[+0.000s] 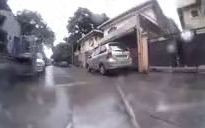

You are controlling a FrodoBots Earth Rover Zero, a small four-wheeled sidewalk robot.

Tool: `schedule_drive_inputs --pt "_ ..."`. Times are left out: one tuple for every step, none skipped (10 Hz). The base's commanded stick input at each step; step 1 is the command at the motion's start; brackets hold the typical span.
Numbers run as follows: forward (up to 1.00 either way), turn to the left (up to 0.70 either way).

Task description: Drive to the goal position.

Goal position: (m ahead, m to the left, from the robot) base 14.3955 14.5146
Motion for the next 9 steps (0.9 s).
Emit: schedule_drive_inputs --pt "0.7 0.0" --pt "0.7 0.0" --pt "0.7 0.0" --pt "0.7 0.0" --pt "0.7 0.0" --pt "0.7 0.0" --pt "0.7 0.0" --pt "0.7 0.0" --pt "0.7 0.0"
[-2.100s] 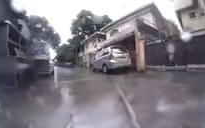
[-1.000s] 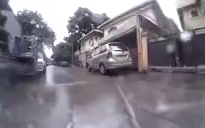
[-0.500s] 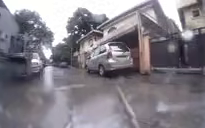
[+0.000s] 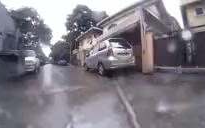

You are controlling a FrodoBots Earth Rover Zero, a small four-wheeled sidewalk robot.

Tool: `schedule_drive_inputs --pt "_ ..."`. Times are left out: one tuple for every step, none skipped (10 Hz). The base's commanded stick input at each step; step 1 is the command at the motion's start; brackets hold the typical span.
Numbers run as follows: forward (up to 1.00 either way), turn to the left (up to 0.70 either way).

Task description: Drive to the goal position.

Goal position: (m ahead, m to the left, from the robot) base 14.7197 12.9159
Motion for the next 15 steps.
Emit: schedule_drive_inputs --pt "0.7 0.0" --pt "0.7 0.0" --pt "0.7 0.0" --pt "0.7 0.0" --pt "0.7 0.0" --pt "0.7 0.0" --pt "0.7 0.0" --pt "0.7 0.01" --pt "0.7 0.27" --pt "0.7 0.27" --pt "0.7 0.27" --pt "0.7 0.23" --pt "0.7 0.0" --pt "0.7 0.0" --pt "0.7 0.03"
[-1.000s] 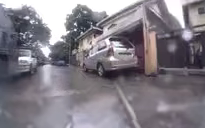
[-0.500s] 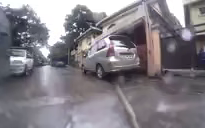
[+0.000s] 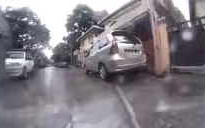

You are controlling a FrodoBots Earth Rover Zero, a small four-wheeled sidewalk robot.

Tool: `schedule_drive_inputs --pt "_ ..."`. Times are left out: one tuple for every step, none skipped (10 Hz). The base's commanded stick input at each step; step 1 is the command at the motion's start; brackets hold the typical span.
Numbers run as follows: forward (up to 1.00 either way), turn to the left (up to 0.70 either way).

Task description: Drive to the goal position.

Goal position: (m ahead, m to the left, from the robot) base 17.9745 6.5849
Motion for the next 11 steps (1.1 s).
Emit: schedule_drive_inputs --pt "0.7 0.27" --pt "0.7 0.27" --pt "0.7 0.27" --pt "0.7 0.26" --pt "0.7 0.05" --pt "0.7 0.0" --pt "0.7 0.0" --pt "0.7 0.0" --pt "0.7 0.0" --pt "0.7 0.0" --pt "0.7 0.0"
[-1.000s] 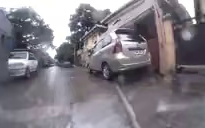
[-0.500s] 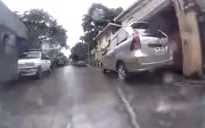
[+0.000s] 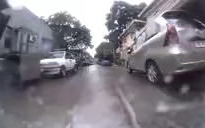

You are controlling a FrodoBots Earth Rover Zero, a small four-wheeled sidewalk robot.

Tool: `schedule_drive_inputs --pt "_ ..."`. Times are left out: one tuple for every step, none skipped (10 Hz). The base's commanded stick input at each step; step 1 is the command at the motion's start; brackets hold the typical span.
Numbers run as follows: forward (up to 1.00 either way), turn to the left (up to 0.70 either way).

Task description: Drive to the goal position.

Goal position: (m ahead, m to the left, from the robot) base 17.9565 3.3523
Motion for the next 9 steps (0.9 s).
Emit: schedule_drive_inputs --pt "0.7 0.0" --pt "0.7 0.0" --pt "0.7 -0.12" --pt "0.7 -0.1" --pt "0.7 0.0" --pt "0.7 0.0" --pt "0.7 0.0" --pt "0.7 0.0" --pt "0.7 0.0"
